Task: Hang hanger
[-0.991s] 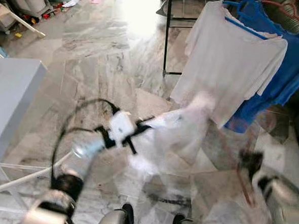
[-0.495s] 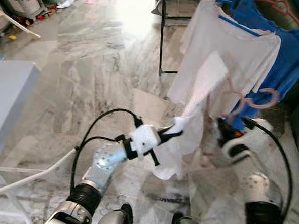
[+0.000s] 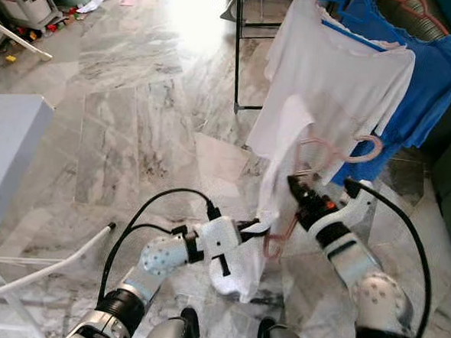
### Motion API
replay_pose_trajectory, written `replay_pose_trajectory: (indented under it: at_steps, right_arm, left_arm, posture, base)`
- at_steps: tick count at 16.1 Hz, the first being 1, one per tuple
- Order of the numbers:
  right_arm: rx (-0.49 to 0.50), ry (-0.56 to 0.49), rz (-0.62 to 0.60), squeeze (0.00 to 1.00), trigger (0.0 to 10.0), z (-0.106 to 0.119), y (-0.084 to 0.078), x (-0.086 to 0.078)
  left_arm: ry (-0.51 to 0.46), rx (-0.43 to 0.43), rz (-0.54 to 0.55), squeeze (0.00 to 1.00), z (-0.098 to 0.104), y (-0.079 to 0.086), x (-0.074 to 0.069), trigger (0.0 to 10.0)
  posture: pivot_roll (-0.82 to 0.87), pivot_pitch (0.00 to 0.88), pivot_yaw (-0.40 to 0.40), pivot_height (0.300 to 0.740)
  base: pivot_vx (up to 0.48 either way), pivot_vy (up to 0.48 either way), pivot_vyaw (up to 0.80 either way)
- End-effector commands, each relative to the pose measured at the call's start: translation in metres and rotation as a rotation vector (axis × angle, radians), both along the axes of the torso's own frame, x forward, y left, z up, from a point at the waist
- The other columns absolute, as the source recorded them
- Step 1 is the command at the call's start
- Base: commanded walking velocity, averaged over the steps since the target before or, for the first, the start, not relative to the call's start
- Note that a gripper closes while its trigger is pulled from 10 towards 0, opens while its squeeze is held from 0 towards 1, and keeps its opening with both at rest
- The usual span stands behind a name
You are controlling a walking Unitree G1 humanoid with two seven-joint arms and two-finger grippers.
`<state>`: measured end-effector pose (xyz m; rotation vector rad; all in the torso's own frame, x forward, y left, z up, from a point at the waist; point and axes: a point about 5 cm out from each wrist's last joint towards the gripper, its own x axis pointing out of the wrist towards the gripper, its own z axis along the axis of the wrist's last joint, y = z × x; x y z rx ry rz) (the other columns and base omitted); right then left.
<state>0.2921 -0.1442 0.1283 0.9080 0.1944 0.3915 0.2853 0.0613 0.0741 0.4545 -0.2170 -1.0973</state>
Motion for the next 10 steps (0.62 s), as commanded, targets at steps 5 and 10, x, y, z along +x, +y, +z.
replay_pose_trajectory:
  at_steps: [5, 10]
  right_arm:
    - [-0.093, -0.045, 0.220, 0.00, 10.0, 0.002, 0.007, -0.024]
    - [-0.114, -0.019, 0.102, 0.00, 10.0, 0.003, -0.017, -0.014]
  left_arm:
    - [-0.050, 0.084, 0.085, 0.00, -0.003, 0.019, 0.010, 10.0]
    - [-0.110, 0.131, 0.083, 0.00, -0.007, 0.028, 0.006, 10.0]
  posture:
    - [-0.09, 0.233, 0.060, 0.740]
    - [-0.10, 0.232, 0.063, 0.740]
  base:
    - [0.000, 0.000, 0.00]
    - [0.000, 0.000, 0.00]
